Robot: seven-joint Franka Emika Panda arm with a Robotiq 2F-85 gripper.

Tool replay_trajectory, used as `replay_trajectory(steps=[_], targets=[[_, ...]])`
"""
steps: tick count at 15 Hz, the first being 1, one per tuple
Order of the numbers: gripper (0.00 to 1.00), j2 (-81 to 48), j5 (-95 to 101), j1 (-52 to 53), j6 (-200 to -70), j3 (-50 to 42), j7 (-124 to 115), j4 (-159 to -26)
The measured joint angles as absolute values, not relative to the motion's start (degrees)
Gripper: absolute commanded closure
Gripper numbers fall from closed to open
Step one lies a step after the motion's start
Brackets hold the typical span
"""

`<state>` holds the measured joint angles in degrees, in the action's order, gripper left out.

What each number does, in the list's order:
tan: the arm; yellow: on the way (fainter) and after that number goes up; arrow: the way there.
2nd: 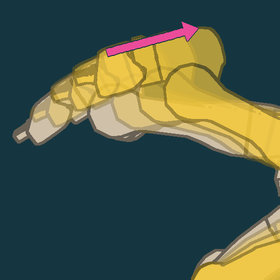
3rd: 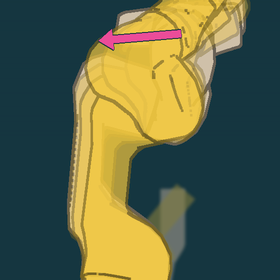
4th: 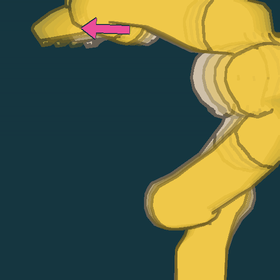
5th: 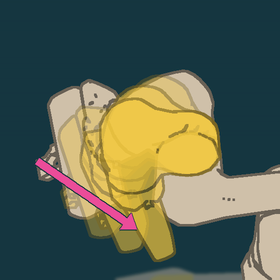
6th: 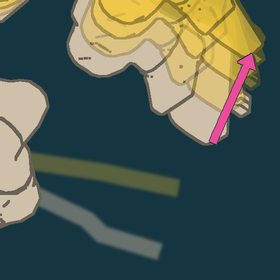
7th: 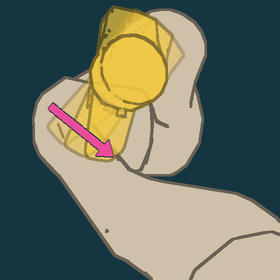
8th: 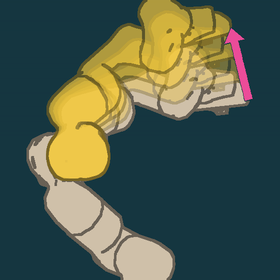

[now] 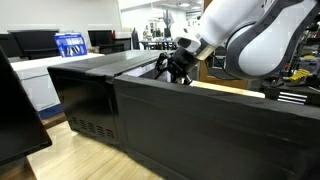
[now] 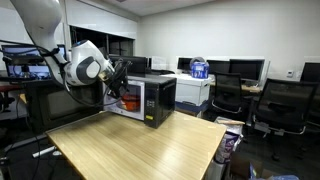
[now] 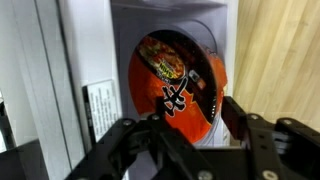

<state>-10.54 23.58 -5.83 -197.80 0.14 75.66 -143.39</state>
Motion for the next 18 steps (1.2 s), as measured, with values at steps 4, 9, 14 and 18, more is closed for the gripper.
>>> replay_trajectory(steps=[4, 9, 14, 18], targets=[[0.0, -11.2, 24.1, -9.2, -197.8, 2.1, 75.7, -143.4], [0.0, -12.0, 24.1, -11.1, -197.0, 2.5, 75.7, -144.1], [0.0, -11.0, 23.1, -11.0, -188.3, 2.7, 73.8, -144.3], [0.0, -7.0, 22.0, -8.1, -178.5, -0.9, 66.5, -142.6]])
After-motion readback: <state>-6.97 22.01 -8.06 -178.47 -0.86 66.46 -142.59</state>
